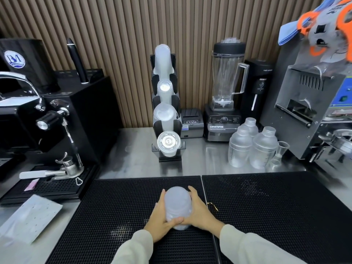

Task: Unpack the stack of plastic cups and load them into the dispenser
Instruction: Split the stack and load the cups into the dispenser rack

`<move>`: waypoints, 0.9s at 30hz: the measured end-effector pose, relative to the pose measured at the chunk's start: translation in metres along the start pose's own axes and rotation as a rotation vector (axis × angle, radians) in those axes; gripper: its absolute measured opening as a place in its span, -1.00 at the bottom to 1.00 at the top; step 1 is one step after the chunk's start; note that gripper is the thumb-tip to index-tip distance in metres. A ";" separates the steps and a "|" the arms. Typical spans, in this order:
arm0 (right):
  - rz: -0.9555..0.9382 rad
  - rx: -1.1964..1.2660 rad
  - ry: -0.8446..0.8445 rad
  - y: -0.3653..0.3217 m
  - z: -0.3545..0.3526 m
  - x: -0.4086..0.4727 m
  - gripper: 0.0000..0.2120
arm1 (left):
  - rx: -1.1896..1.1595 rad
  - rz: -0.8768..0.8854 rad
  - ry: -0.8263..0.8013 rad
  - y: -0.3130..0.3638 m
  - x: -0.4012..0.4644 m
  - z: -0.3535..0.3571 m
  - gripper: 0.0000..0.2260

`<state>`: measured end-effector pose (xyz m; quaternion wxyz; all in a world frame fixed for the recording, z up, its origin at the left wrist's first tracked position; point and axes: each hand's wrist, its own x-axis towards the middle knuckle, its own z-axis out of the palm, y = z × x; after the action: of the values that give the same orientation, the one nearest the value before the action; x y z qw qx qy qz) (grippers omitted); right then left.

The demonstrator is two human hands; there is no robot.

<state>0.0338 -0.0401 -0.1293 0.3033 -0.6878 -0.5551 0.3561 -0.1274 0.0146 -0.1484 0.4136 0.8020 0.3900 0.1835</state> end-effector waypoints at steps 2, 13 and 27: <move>0.010 -0.005 -0.008 0.001 0.001 0.001 0.23 | 0.102 -0.037 0.017 -0.006 0.002 0.001 0.23; 0.105 -0.506 0.043 0.001 -0.002 0.000 0.17 | 0.294 -0.179 0.019 -0.005 0.003 -0.001 0.02; 0.076 -0.497 -0.175 -0.059 -0.039 0.012 0.20 | 0.336 -0.204 0.111 0.003 0.003 0.003 -0.14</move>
<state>0.0353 -0.0172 -0.0609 0.0623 -0.7280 -0.6235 0.2783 -0.1221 0.0141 -0.1476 0.2683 0.8046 0.5167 0.1168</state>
